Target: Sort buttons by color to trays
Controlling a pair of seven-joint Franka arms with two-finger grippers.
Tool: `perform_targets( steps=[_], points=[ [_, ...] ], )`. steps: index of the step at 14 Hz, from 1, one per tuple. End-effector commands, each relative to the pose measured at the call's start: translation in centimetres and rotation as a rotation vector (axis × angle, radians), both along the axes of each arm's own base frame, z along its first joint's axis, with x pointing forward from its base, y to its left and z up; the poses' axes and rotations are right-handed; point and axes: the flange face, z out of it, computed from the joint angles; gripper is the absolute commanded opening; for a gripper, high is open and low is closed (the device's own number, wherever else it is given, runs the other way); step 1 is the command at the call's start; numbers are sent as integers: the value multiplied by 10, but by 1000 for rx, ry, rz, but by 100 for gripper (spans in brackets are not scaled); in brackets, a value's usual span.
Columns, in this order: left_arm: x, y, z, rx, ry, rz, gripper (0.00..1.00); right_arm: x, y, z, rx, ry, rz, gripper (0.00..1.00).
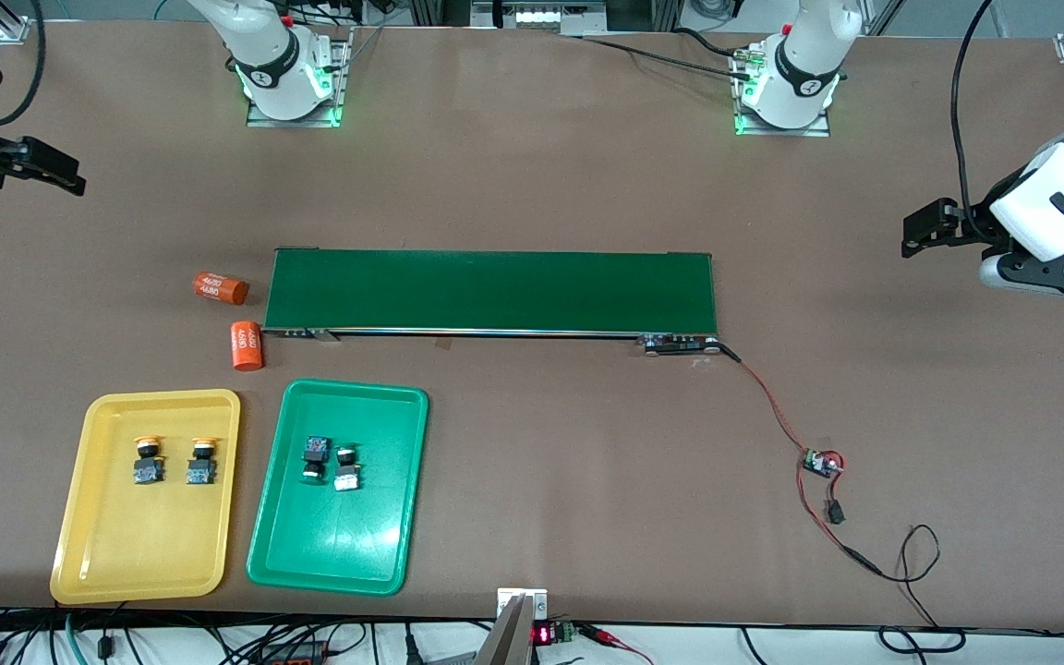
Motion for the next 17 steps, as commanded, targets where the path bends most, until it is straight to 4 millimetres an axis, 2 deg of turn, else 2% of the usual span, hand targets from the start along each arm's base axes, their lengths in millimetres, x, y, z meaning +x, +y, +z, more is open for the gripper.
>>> perform_targets(
  steps=[1,10,17],
  points=[
    [-4,0,9,5,1,-2,100,-3,-4,0,9,9,-14,100],
    [-4,0,9,5,1,-4,100,-17,5,3,10,24,-3,100],
    [-4,0,9,5,1,-2,100,-16,4,4,10,20,-6,100]
  ],
)
